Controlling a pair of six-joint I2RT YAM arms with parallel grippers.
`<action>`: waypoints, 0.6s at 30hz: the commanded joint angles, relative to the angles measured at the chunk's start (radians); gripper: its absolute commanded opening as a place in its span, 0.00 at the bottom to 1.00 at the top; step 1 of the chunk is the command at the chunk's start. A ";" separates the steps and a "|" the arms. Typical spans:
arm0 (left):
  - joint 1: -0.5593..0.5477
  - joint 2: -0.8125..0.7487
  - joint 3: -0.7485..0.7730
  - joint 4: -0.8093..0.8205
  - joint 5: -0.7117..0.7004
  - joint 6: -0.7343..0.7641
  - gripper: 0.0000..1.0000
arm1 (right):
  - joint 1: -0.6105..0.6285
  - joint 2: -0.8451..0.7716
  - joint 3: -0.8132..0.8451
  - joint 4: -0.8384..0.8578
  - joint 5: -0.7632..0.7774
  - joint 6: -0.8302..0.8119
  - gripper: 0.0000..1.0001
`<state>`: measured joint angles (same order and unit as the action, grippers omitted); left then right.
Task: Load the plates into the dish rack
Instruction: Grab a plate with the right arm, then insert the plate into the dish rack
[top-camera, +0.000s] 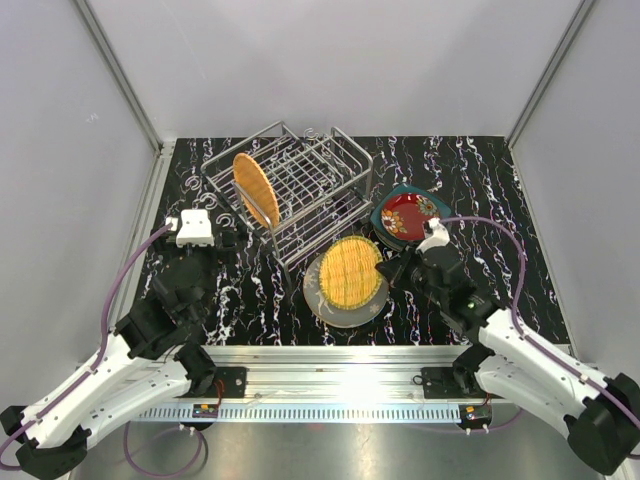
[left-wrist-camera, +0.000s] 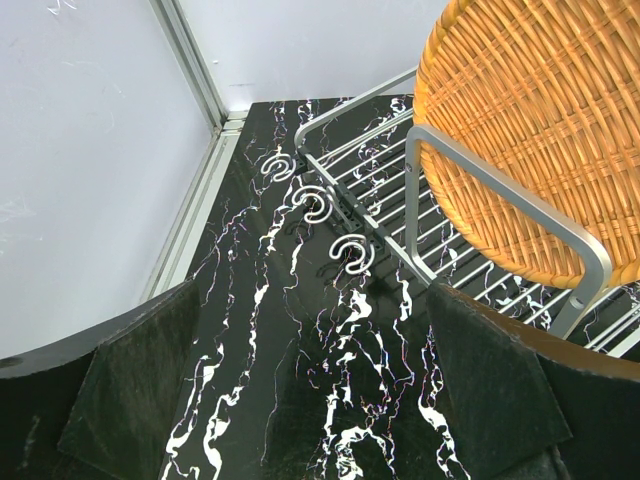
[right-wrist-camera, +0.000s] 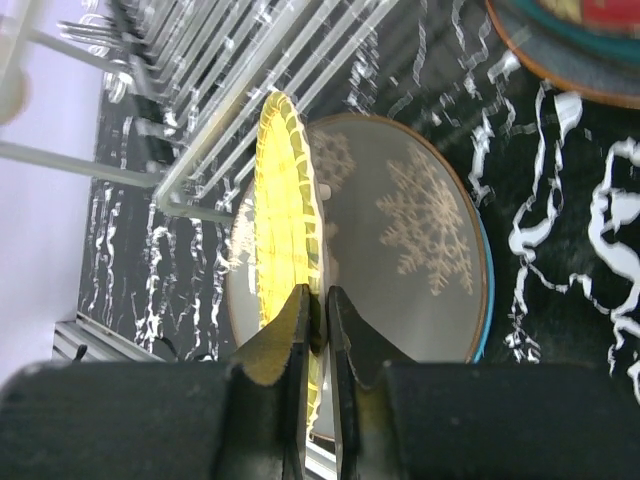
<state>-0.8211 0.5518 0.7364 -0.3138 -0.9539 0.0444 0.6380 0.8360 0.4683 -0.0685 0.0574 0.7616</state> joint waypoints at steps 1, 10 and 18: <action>0.003 -0.001 0.027 0.030 -0.016 -0.008 0.99 | -0.006 -0.081 0.134 -0.002 -0.015 -0.099 0.00; 0.005 0.011 0.026 0.033 -0.026 -0.001 0.99 | -0.006 -0.048 0.341 -0.043 -0.024 -0.254 0.00; 0.005 0.014 0.021 0.041 -0.031 0.003 0.99 | -0.004 -0.005 0.538 -0.086 0.009 -0.370 0.00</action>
<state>-0.8204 0.5594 0.7364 -0.3130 -0.9592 0.0448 0.6373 0.8196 0.9035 -0.2050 0.0601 0.4553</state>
